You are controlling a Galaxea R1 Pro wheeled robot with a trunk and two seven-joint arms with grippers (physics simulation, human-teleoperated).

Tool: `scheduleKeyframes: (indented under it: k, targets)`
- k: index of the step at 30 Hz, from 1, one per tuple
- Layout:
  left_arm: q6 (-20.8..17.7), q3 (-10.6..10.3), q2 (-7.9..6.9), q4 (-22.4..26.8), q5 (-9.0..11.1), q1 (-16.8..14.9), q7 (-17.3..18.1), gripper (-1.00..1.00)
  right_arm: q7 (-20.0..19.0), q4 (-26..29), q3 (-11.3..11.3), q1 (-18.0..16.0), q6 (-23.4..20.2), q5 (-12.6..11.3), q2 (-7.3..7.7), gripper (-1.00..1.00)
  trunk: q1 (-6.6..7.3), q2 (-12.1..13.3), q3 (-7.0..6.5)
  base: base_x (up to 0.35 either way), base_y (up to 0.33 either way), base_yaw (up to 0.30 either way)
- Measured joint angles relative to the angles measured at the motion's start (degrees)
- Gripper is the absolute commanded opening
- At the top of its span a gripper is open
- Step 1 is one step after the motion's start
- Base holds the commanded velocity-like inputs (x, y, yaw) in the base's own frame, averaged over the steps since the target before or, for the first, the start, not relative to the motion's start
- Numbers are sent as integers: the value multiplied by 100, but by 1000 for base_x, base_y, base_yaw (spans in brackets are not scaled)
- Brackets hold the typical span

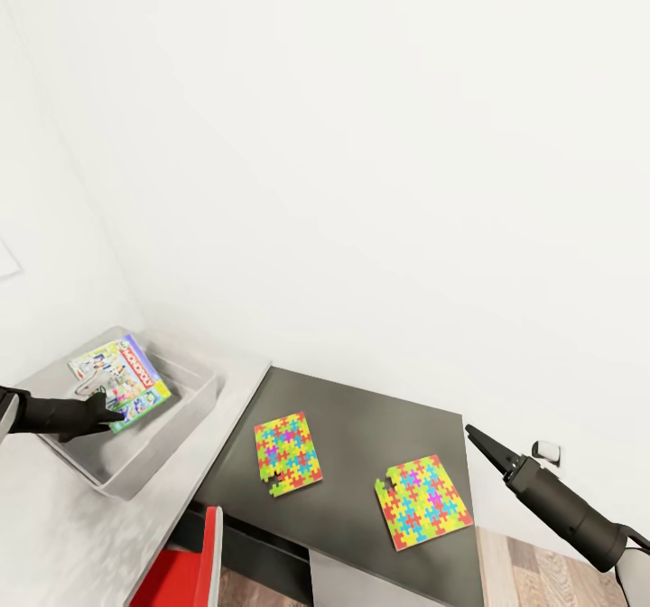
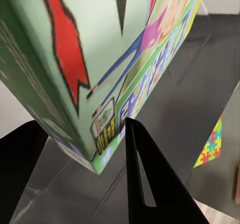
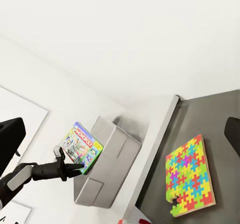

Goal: Put all the toys in the child's room - the three board games (two on the bed and one on the table), the two jigsaw puzzles on the table, and the tennis ball on the table - inside the toy box on the table in the child's room.

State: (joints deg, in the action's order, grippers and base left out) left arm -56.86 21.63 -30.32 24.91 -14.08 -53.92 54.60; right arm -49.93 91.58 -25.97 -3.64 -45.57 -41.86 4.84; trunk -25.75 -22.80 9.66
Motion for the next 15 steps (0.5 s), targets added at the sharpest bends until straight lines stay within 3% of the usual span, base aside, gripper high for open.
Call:
scheduleKeyframes:
  k: [6,15]
  targets:
    - [-72,54,15,-5,-1,0,1,-100,0,0,0,0,0,-1,-2,100,0,0,4,0,0,0]
    - [-163,353,29,-166,1,2,-6,-100,6,-7,-7,0,0,-1,-2,100,0,0,4,0,0,0]
